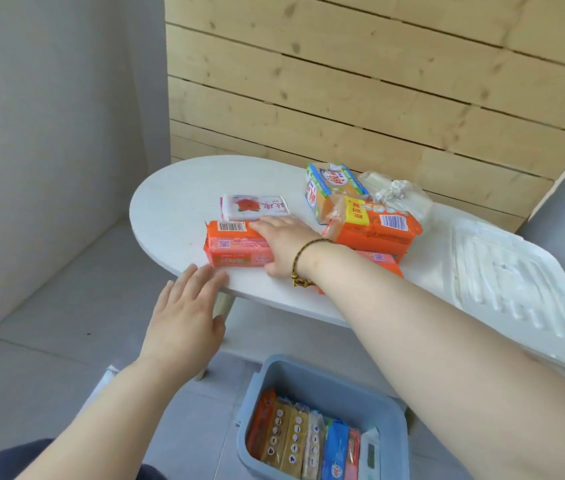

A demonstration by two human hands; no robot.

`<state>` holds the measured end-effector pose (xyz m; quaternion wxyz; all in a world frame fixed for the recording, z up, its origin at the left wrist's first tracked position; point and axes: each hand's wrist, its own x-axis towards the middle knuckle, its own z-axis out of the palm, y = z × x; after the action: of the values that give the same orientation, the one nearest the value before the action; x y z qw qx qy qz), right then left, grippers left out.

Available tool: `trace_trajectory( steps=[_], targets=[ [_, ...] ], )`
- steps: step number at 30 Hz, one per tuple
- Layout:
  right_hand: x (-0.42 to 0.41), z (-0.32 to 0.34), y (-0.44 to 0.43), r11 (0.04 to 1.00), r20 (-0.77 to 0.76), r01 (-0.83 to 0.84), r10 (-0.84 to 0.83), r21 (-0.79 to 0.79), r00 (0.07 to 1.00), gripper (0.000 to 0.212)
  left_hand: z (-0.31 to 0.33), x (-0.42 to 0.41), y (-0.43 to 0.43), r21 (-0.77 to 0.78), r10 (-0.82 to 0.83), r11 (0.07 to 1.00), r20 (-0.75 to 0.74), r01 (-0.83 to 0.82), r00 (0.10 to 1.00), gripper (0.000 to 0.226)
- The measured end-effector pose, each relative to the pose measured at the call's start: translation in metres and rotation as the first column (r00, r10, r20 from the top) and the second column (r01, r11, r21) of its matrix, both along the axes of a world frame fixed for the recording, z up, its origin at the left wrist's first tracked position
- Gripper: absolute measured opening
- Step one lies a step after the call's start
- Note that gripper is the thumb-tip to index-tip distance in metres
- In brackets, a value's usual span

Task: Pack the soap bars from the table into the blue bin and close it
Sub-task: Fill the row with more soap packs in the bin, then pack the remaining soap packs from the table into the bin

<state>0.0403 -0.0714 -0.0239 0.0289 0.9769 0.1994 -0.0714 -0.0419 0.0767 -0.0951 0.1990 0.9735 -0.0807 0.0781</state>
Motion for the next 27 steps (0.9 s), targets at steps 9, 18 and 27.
trace_trajectory(
  steps=[9, 18, 27],
  targets=[
    [0.013, 0.011, 0.017, 0.980, -0.088, 0.035, -0.052, -0.195, 0.995, 0.091, 0.000, 0.000, 0.012, -0.027, -0.088, 0.996, -0.017, 0.088, 0.996, 0.057],
    [-0.004, -0.003, 0.028, 0.967, -0.009, 0.170, -0.174, -0.189, 0.985, 0.080, 0.009, -0.020, 0.029, -0.142, -0.086, 0.986, 0.029, 0.089, 0.996, 0.042],
    [-0.054, -0.006, -0.003, 0.909, 0.143, 0.089, -0.160, 0.407, 0.977, 0.048, -0.009, -0.037, 0.035, -0.134, -0.081, 0.989, -0.151, 0.061, 0.985, 0.037]
  ],
)
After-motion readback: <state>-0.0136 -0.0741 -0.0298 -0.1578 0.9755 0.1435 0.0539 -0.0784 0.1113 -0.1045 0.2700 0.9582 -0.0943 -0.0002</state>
